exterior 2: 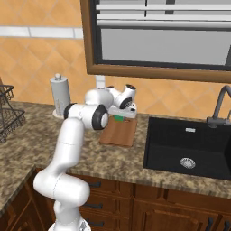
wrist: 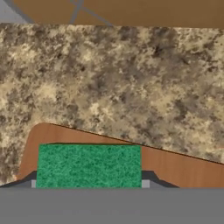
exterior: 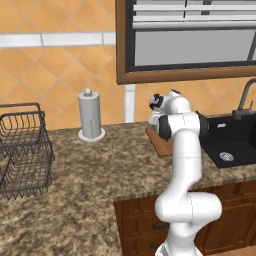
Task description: Pick up the sponge from the counter and clean the cutting board by briefly scrubbing or pressing down on the cutting board. Once finished, release the sponge.
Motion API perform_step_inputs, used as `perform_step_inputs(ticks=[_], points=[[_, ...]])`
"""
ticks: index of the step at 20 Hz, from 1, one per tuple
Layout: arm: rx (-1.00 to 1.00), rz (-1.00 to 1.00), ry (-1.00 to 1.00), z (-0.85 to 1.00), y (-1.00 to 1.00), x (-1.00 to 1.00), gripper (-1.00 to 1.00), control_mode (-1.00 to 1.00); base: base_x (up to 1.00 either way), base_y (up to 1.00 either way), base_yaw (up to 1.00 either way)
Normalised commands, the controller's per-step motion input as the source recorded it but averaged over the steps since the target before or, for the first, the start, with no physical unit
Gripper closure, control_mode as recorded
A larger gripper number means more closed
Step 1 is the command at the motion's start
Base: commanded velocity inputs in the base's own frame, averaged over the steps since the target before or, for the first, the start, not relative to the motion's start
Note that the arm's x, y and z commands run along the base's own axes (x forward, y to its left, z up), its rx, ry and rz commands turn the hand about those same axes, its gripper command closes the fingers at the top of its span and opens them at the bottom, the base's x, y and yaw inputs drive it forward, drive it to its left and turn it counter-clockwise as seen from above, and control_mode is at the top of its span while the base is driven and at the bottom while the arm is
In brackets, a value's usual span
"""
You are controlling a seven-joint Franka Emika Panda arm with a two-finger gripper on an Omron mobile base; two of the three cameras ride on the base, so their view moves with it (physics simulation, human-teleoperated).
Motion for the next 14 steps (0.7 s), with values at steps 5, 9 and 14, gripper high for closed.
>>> perform_step_inputs(ticks=[5,9,14], points=[[0.07,0.10,0.05,-0.67,-0.11,-0.43,1.00,-1.00,0.00,0.00,0.00],[-0.02,0.13,0.00,-0.51,-0.18,-0.69,1.00,-1.00,0.00,0.00,0.00],[-0.14,0.05,-0.08,-0.29,-0.16,-0.90,1.00,-1.00,0.00,0.00,0.00]])
